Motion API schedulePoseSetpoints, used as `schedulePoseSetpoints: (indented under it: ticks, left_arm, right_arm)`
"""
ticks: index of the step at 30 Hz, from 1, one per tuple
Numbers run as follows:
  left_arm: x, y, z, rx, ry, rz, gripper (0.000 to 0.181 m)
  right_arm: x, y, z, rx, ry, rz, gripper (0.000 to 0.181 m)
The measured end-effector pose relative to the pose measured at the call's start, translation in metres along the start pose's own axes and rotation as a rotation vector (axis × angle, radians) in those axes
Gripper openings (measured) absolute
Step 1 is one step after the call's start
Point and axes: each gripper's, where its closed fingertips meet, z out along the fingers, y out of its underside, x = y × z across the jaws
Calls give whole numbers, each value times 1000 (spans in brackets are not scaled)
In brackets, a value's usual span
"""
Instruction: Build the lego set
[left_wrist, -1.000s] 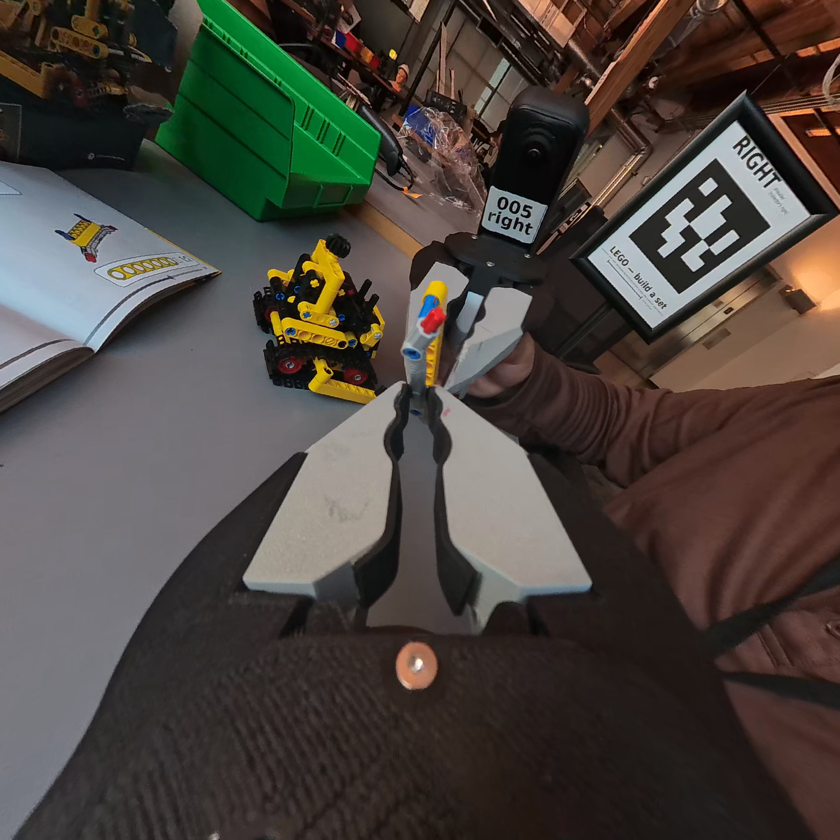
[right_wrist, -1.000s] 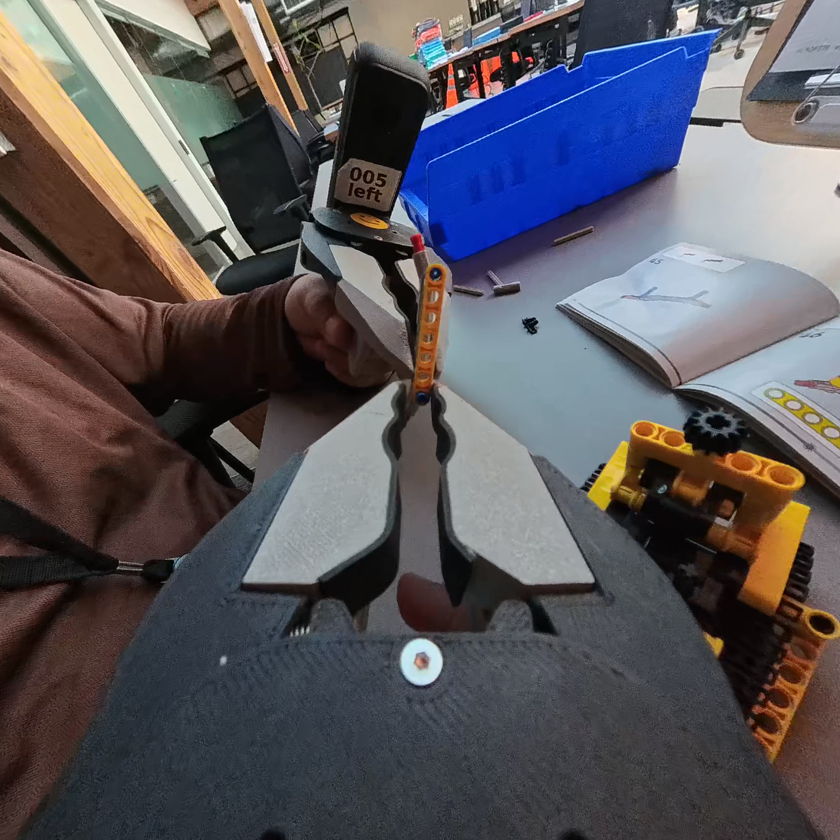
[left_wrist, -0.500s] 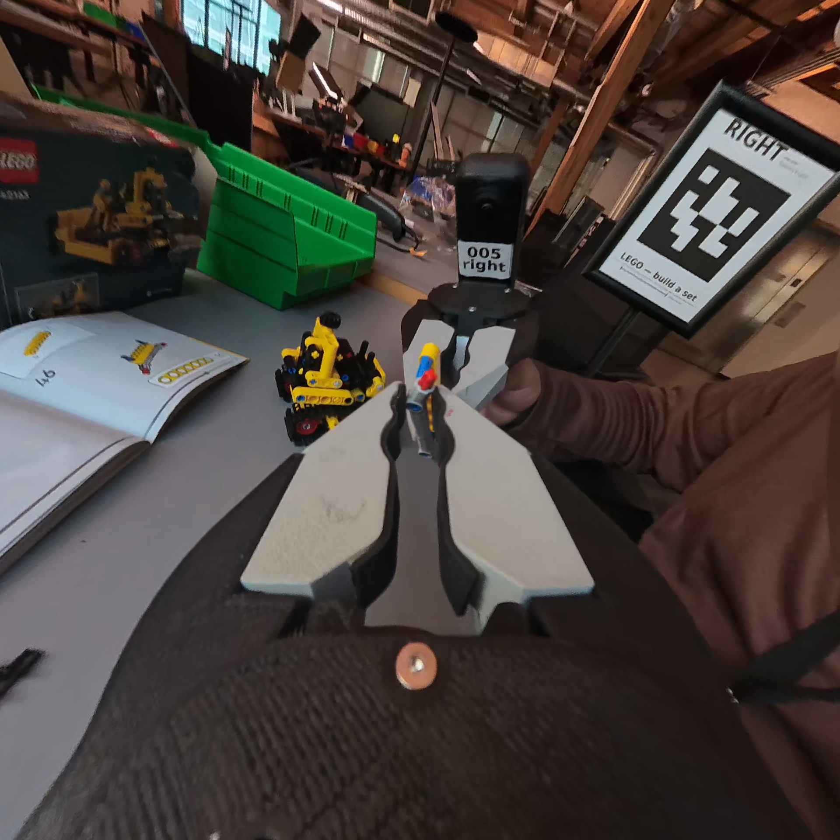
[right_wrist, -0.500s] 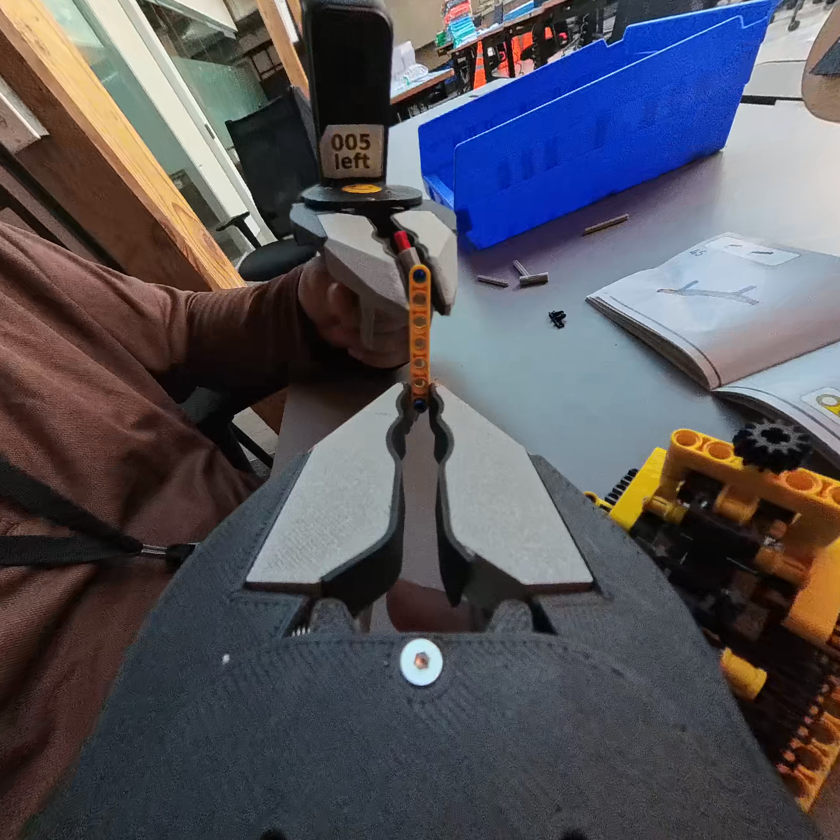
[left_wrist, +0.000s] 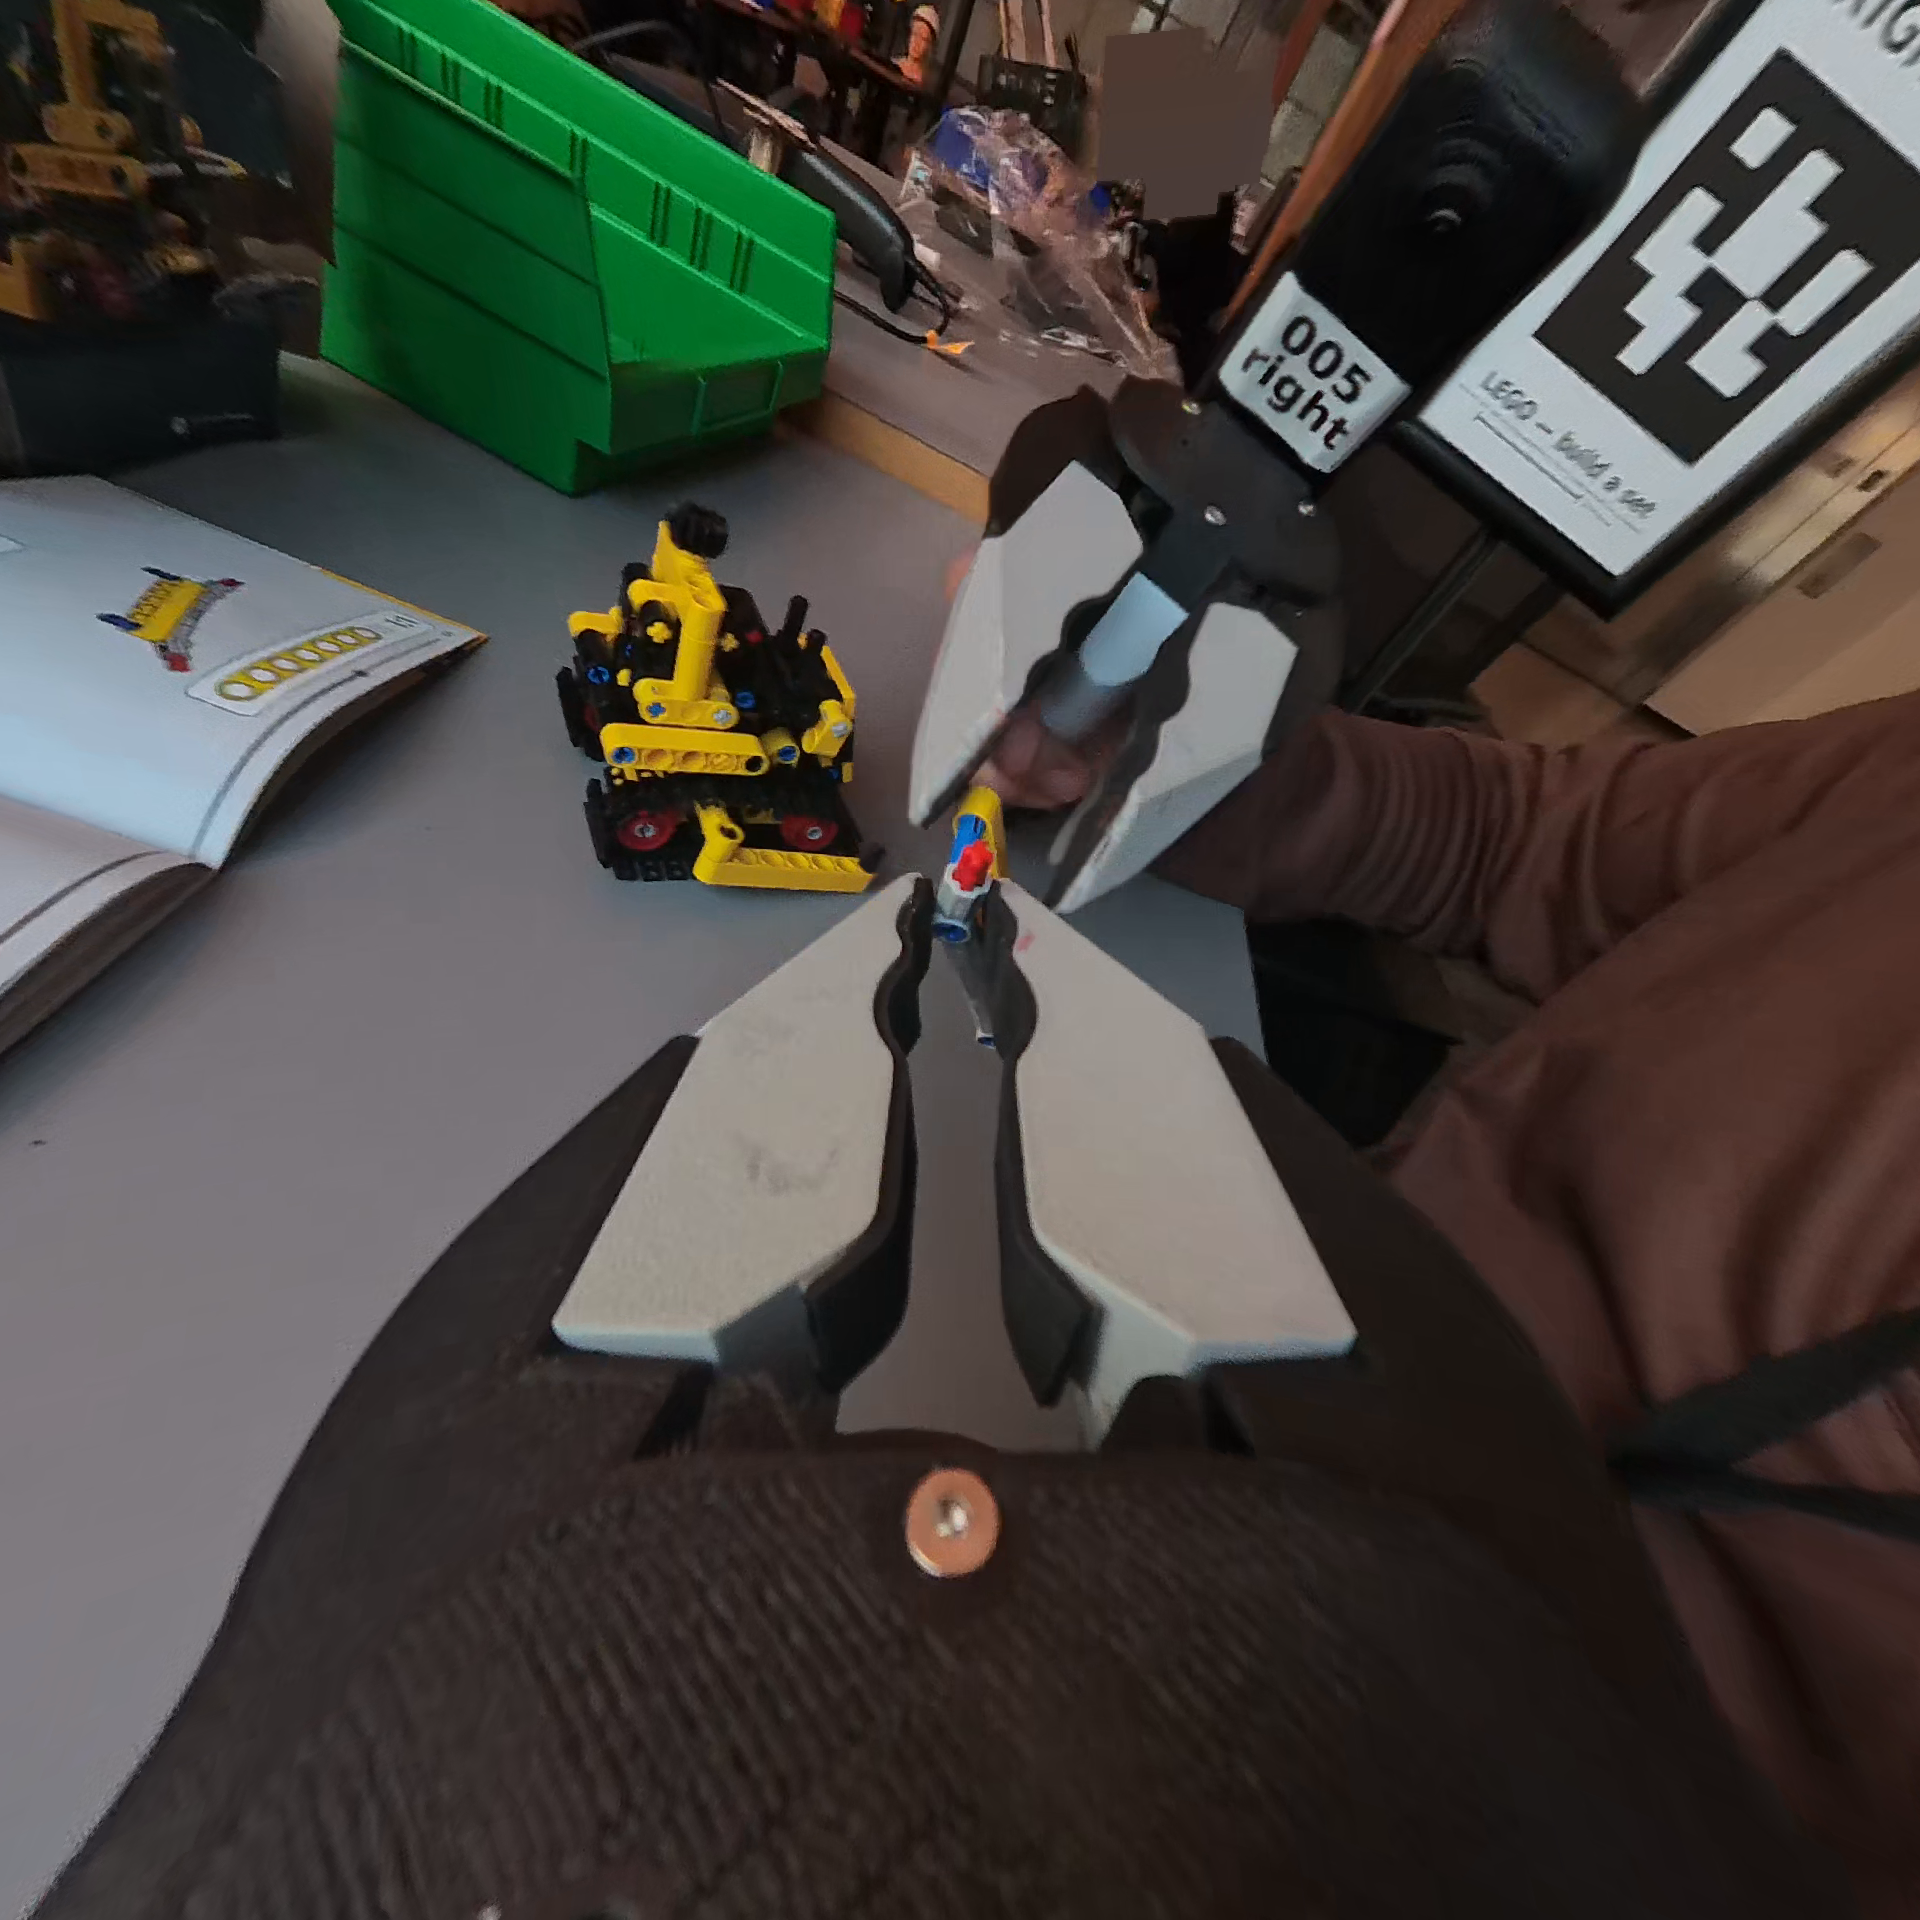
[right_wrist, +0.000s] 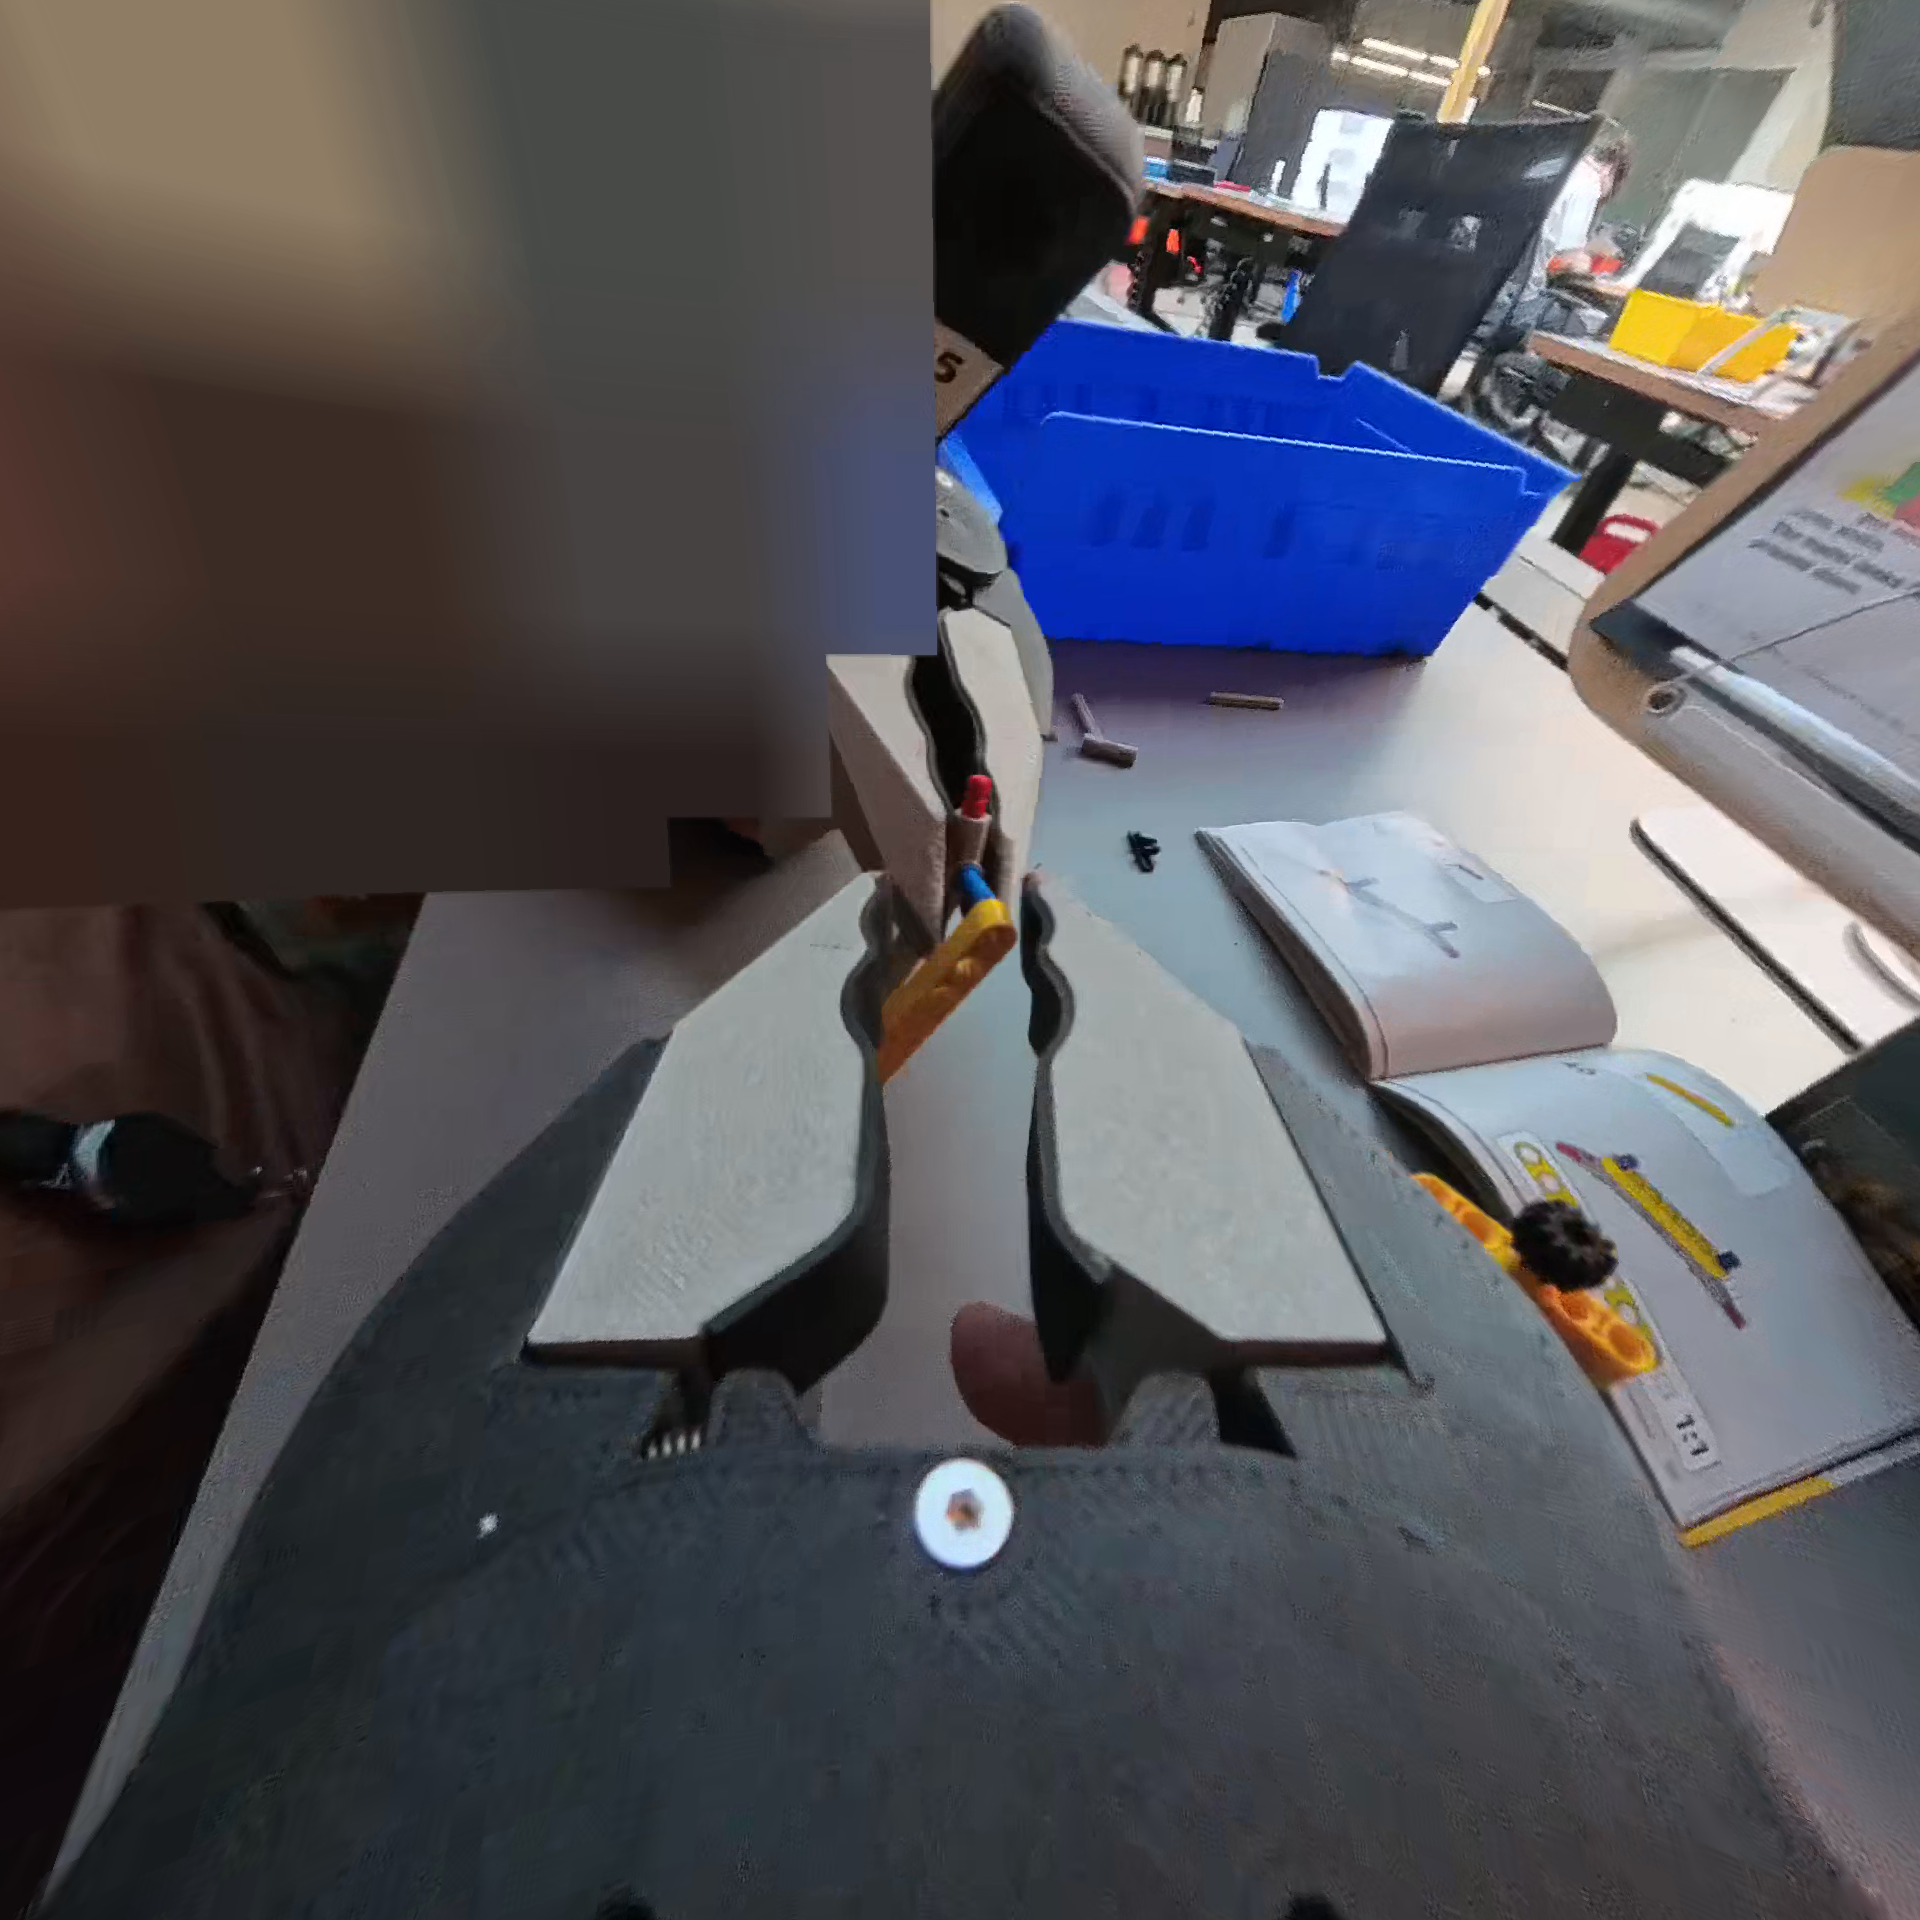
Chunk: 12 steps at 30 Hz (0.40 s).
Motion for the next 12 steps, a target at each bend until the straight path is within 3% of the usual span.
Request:
schedulePoseSetpoints:
  ticks: [3, 7, 12]
  left_arm:
    - [20, 7, -1, -36, 180, -117, 6]
    - [47, 9, -6, -59, 380, -174, 6]
    - [57, -1, -12, 1, 491, -246, 5]
  right_arm:
    - [-21, 2, -3, -7, -112, -152, 20]
    - [-43, -10, -12, 75, -282, -129, 13]
    - [-47, -24, -18, 143, -280, -169, 16]
